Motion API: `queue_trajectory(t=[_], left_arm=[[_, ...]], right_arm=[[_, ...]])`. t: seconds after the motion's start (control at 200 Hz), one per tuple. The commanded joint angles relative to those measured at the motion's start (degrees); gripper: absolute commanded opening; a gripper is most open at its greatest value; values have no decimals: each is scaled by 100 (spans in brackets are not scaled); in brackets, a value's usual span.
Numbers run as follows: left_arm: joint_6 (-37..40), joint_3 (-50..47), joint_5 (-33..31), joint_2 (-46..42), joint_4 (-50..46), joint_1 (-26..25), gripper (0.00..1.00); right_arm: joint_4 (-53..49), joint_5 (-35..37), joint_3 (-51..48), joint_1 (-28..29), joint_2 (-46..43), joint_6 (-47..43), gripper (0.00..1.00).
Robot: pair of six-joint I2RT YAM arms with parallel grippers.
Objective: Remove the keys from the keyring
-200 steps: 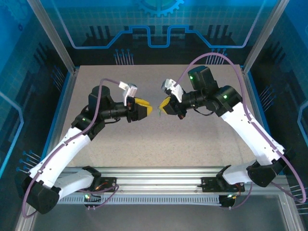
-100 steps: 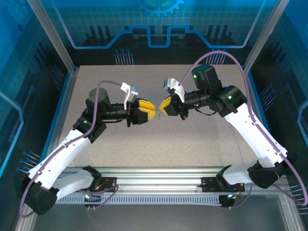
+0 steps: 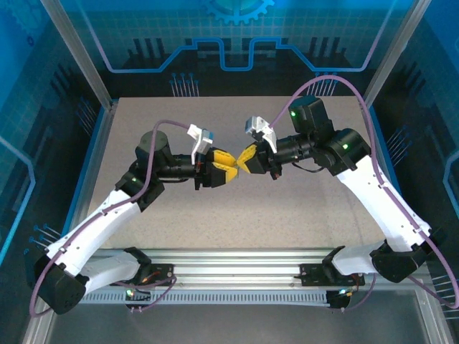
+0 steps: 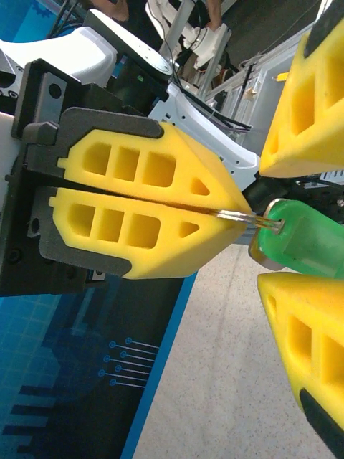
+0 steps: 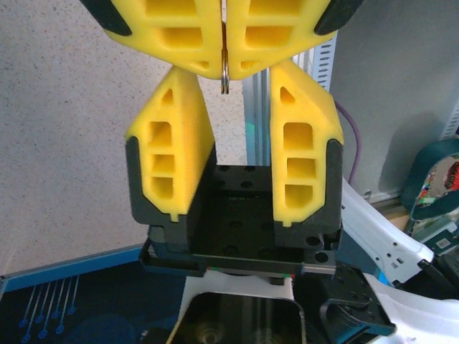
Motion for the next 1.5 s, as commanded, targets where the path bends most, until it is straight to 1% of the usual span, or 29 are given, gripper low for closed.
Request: queue_trajectory(t=[0.0,0.11,0.24,0.365,0.445,0.515,0.585,0.651,0.771,0.891,1.021,1.041,1.136,1.181,1.231,1.371,1.441,1.491], left_arm=[[50,96,12,18,259,-50,38],[-71,72,16,23,446,-50,34],[-122,119,17,53,458,-53,29],[-182,136,55,75,536,-68,27],[-192,167,71,103,532,-77,22],[-200,187,72,126,541,-110,21],[-192,220,119,141,540,-131,15],[-174,233,74,143,502,-147,14],[-101,242,63,122,422,-155,0],[-48,241,10,98,382,-156,0],[13,174,-141,40,387,-152,0],[17,159,-168,26,390,-156,0],[30,64,-328,-27,458,-155,0],[37,27,-427,-56,484,-156,0],[25,-15,-604,-97,490,-154,0],[-11,-149,-932,-152,619,-153,0],[-32,-167,-1058,-142,628,-154,0],[-40,-193,-1176,-150,649,-157,0]], right_arm=[[84,-210,78,-34,-171,65,7],[19,-229,70,-36,-156,26,8],[-4,-284,27,-36,-149,8,7],[14,-314,-20,-33,-172,8,7],[49,-350,-59,-29,-190,19,7],[49,-351,-61,-33,-191,25,7],[57,-341,-75,-31,-197,23,7],[66,-361,-83,-32,-209,12,8],[83,-326,-111,-29,-226,24,8],[84,-335,-112,-30,-233,31,8],[192,-240,-146,-31,-285,90,11],[214,-244,-146,-33,-299,114,13],[422,-133,-226,-76,-415,253,29],[583,13,-291,-110,-500,364,41],[797,88,-431,-178,-626,496,49],[1947,268,-1223,-513,-1219,1200,59],[2405,559,-1561,-574,-1478,1432,62],[2864,915,-1922,-589,-1684,1722,67]])
